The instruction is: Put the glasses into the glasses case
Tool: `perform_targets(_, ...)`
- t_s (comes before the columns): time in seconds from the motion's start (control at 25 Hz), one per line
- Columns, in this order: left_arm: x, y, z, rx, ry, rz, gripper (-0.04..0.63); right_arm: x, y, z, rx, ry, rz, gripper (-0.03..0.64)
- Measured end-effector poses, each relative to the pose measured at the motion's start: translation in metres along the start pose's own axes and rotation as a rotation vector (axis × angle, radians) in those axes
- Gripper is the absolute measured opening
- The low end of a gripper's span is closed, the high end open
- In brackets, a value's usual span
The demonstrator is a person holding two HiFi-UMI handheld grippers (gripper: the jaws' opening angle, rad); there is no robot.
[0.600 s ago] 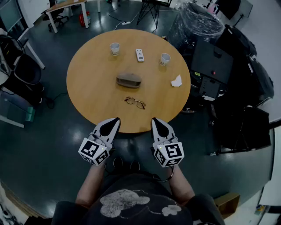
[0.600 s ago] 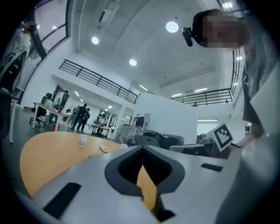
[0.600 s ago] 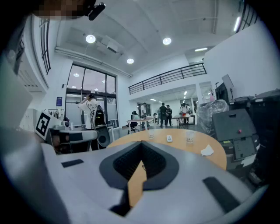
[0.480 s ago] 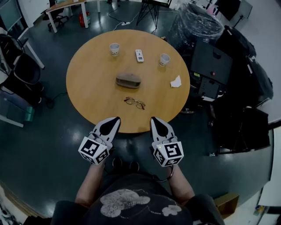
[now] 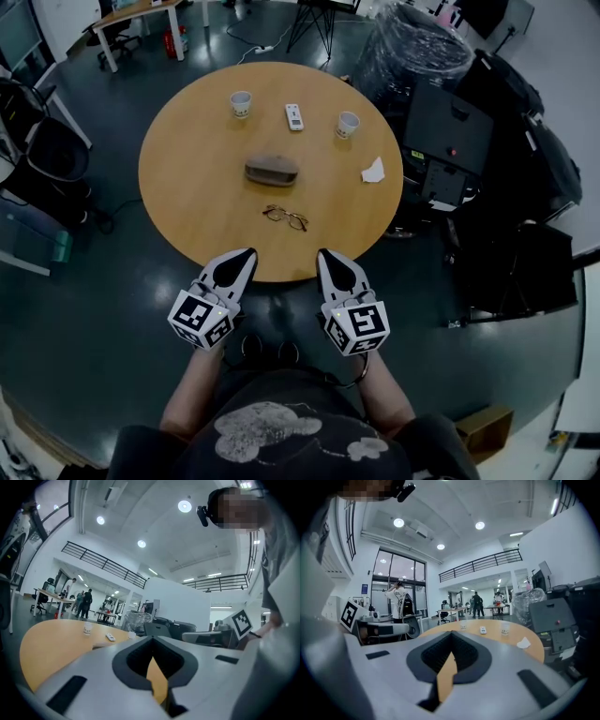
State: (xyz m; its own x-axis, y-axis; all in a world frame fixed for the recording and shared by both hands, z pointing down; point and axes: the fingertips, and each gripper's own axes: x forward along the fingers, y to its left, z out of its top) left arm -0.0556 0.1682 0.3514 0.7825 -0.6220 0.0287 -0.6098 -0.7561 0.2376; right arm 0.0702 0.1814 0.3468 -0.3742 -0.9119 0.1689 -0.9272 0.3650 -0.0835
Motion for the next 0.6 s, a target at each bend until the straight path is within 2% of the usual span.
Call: perform_targets(0.6,-0.008,0.002,-0.017,-0.032,0.041,-0.024,0.002,0.001,0.016,-0.024,0.016,0.069,0.009,-0.014)
